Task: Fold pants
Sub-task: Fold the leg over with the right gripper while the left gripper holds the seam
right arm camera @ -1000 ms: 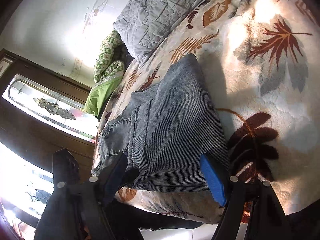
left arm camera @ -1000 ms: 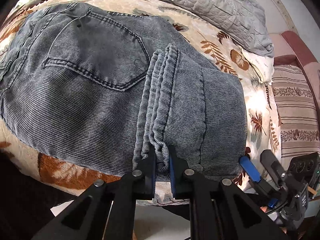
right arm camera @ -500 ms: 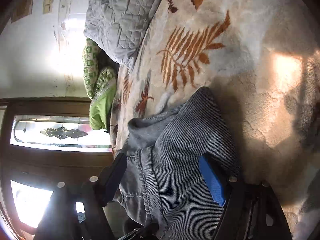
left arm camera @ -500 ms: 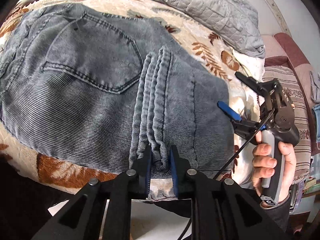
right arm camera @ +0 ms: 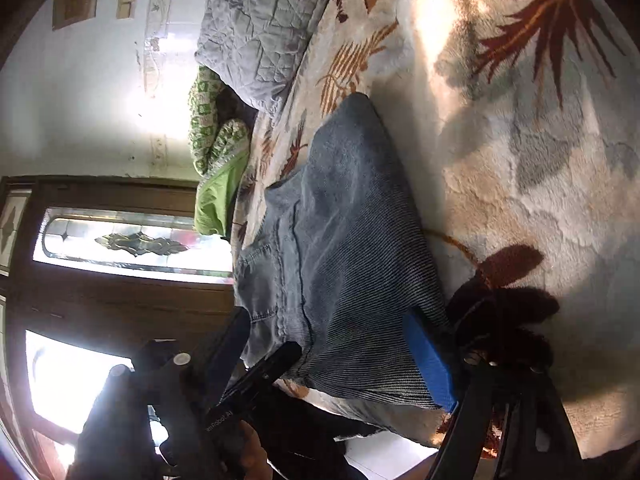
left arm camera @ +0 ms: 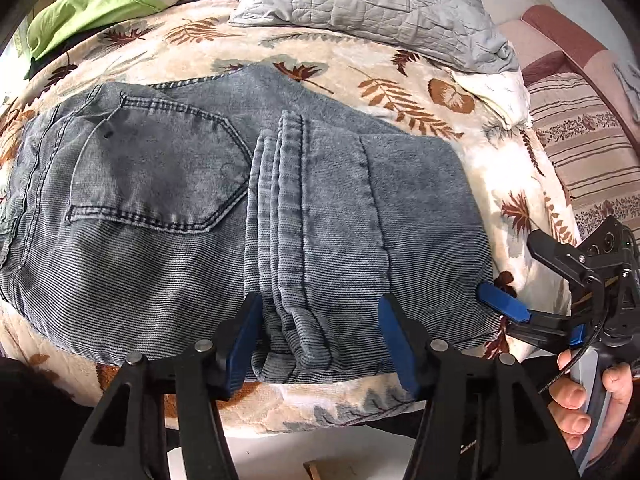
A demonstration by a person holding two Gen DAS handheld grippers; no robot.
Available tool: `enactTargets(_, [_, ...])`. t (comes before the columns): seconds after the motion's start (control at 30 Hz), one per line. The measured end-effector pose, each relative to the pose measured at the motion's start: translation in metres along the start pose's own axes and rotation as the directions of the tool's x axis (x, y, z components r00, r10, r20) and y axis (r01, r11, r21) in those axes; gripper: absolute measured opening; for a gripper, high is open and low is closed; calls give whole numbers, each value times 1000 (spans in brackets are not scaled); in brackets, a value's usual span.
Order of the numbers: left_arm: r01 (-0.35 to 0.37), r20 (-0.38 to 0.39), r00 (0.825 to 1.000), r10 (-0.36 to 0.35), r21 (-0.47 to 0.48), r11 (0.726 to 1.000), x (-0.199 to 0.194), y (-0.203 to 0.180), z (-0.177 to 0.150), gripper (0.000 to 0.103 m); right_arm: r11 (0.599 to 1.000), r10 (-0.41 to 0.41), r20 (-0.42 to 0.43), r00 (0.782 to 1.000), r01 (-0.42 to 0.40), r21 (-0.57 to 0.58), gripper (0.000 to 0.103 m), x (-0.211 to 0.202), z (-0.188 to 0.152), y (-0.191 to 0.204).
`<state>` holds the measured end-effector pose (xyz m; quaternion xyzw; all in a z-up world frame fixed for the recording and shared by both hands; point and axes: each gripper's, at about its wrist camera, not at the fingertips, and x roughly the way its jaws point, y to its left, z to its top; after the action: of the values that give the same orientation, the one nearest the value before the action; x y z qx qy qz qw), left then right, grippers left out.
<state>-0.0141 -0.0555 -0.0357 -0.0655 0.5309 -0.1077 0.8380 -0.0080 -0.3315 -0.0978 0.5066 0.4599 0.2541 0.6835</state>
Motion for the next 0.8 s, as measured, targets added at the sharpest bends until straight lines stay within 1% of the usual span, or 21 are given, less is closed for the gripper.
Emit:
enactTargets(0.03, [-3,26,1000,3,5,1000,-7,-1,3,61,1000,-4,-2,1000,4,11,82,-2,1,1])
enactTargets(0.07, [-17,55,998,17,13,1000,-14,-2,6,61,1000,-8,14,1000,8,-8,82,-5,1,5])
enactTargets(0.1, [-39,83,996,37,21,999,-20,-1,9,63,999,-10,41,999,11,-39,82,-9,-1,9])
enactTargets(0.13, [-66,110,992,63,26,997,-25,0,10,67,998,-4,52,999,8,-70,82,-12,-4,13])
enactTargets(0.17, [-96,131,987,92,27,995,-29,3,11,69,996,7,45,999,-3,-92,82,-11,-8,15])
enactTargets(0.2, [-126,146,982,121,27,992,-31,5,13,70,994,1,41,999,3,-111,82,-11,-11,15])
enactTargets(0.23, [-148,154,978,142,26,989,-33,11,14,70,989,-38,55,998,46,-139,82,-9,-14,17])
enactTargets(0.27, [-166,156,975,160,23,986,-34,15,15,70,979,-89,59,994,99,-179,82,-6,-17,19])
enactTargets(0.3, [-183,151,972,179,17,983,-33,20,16,70,968,-125,45,991,132,-214,82,0,-20,22])
enactTargets(0.4, [-204,134,970,202,-1,979,-30,30,17,70,935,-192,62,980,201,-292,82,3,-27,34])
enactTargets(0.43, [-210,130,969,208,-4,978,-29,32,17,70,923,-195,83,977,211,-321,82,1,-31,40])
enactTargets(0.5, [-218,129,968,217,-2,976,-28,35,15,70,902,-164,126,978,200,-382,82,-5,-37,54])
enactTargets(0.57, [-226,125,966,225,-6,974,-26,37,13,70,881,-139,134,981,185,-436,82,-6,-44,64])
enactTargets(0.6, [-223,120,967,223,-10,975,-26,38,13,70,873,-156,116,981,192,-448,84,-1,-45,64])
enactTargets(0.63, [-222,115,968,222,-13,975,-25,39,13,70,868,-220,88,972,236,-437,85,9,-44,57])
enactTargets(0.67, [-220,112,969,221,-14,975,-25,39,13,70,862,-300,59,952,297,-411,85,21,-43,45])
enactTargets(0.7, [-219,112,969,219,-14,976,-26,39,13,70,865,-286,69,956,289,-411,85,23,-44,41])
enactTargets(0.73, [-222,115,968,222,-12,975,-26,40,12,70,864,-275,87,957,286,-415,85,19,-45,46])
enactTargets(0.77, [-226,115,967,226,-12,974,-26,40,12,70,859,-273,88,958,284,-426,85,16,-45,52])
enactTargets(0.8, [-227,111,967,227,-13,974,-26,41,12,70,853,-248,114,962,273,-445,85,11,-47,56])
